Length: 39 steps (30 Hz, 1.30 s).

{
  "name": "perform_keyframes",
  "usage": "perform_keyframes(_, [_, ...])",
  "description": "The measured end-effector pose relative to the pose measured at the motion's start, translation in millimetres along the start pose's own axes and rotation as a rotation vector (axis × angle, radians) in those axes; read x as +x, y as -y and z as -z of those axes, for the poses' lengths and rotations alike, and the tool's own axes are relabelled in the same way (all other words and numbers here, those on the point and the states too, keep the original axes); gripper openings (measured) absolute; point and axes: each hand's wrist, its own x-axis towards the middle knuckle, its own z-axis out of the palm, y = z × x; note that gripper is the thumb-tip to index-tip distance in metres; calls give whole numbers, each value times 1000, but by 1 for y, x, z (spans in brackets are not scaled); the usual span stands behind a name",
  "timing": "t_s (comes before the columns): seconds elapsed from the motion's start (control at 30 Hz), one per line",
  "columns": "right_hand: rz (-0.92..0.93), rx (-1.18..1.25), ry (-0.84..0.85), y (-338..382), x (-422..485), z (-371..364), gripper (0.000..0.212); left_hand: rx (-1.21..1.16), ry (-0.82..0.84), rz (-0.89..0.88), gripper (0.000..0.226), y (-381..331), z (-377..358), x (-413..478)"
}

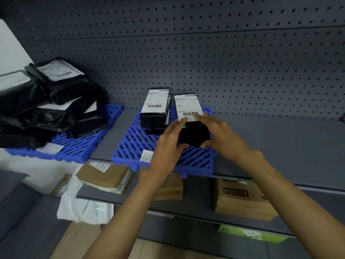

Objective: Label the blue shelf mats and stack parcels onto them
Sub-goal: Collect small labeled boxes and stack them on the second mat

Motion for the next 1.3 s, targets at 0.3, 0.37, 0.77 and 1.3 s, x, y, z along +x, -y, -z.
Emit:
perform_keyframes(0.3, [42, 47, -191, -9, -4, -17, 93, 151, -56, -31, 75, 3, -11, 6])
perform_keyframes(0.37, [34, 42, -210, -11, 1, -21, 94, 243, -63, -31, 74, 5, -9, 10])
perform_keyframes(0.77, [3, -5, -197, -2, 36, -31, 93, 681, -150, -54, 59, 11, 45, 48])
perform_keyframes(1.3, [-18, -105, -164, 11, 51, -40, 96, -224, -45, 431, 61, 65, 58, 60])
